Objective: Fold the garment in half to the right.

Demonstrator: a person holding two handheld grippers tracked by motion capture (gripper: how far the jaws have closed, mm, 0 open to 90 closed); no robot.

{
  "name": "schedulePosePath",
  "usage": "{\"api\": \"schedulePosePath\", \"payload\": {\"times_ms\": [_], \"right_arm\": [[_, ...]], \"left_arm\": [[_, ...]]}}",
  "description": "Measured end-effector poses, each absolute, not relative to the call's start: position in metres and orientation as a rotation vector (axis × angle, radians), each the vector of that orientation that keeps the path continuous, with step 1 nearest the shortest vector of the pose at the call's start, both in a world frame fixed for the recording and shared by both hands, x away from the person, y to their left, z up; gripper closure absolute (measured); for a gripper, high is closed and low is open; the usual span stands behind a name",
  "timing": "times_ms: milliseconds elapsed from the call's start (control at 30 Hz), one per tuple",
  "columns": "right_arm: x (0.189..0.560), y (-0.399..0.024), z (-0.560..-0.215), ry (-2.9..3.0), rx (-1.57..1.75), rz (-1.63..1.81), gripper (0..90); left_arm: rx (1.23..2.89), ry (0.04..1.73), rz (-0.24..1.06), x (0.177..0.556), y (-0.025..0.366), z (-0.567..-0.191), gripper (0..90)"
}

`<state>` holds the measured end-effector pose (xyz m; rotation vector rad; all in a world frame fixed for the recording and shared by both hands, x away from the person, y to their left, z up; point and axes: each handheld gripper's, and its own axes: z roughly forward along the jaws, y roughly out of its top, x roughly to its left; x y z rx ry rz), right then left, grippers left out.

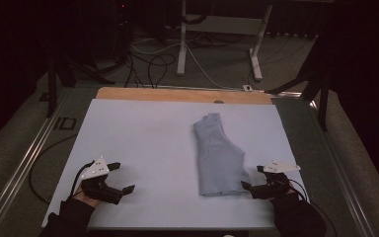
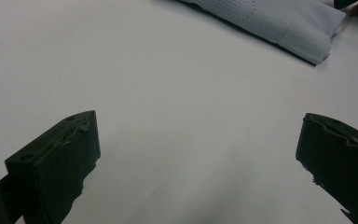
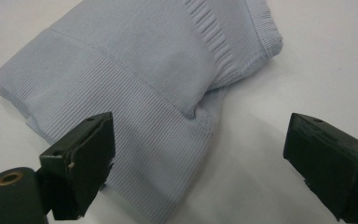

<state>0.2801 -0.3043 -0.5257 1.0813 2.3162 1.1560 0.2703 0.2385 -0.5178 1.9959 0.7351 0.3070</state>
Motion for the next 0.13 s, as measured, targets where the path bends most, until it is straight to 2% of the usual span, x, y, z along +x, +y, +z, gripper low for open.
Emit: {"api": "schedulePosePath", "payload": {"times_ms": [133], "right_arm": [[0.2801,-0.304,-0.5246,2.31,1.07,1.149,8.9]], "left_arm": [[1.996,0.734,0.309,0.2704,0.2385,-0.5174,0.8]]}}
